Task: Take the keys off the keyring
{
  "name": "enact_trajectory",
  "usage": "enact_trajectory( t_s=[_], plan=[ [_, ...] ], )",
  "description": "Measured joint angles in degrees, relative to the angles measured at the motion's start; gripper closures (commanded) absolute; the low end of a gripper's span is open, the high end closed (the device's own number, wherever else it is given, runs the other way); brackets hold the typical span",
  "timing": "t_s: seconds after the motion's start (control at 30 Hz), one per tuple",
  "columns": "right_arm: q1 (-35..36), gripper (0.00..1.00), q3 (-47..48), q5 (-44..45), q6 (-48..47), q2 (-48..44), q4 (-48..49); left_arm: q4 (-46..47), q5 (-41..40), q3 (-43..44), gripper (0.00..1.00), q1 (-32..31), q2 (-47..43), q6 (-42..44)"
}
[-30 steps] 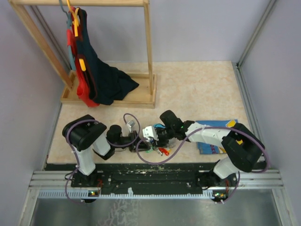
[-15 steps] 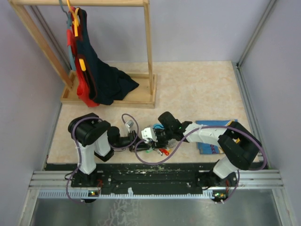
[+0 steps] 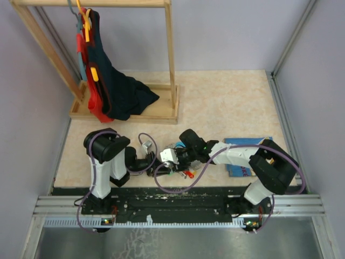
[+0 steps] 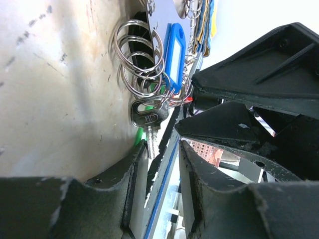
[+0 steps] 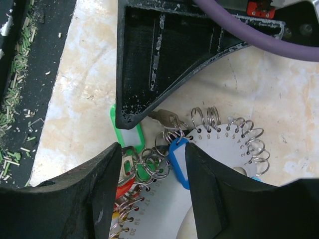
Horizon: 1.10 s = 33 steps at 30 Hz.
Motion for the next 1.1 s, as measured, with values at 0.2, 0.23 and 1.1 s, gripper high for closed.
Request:
enact_trajectory(
  t_s=[0.2, 0.23, 1.1],
  plan=[
    [0.37, 0.47, 0.0, 0.04, -2.97, 0.0, 1.11, 0.02, -0.04, -0.44, 0.6, 0.11, -0.15, -0.28],
    [0.44, 0.47, 0.0, 0.15, -3.67, 0.0, 1.18, 0.02, -0.07, -0.57, 0.59, 0.13, -0.24, -0.28],
    [6.19, 0.53, 0.09, 6.08, -14.03, 4.31, 3.98, 0.04, -2.21, -6.54, 0.54, 2.95, -4.24, 1.88]
  ],
)
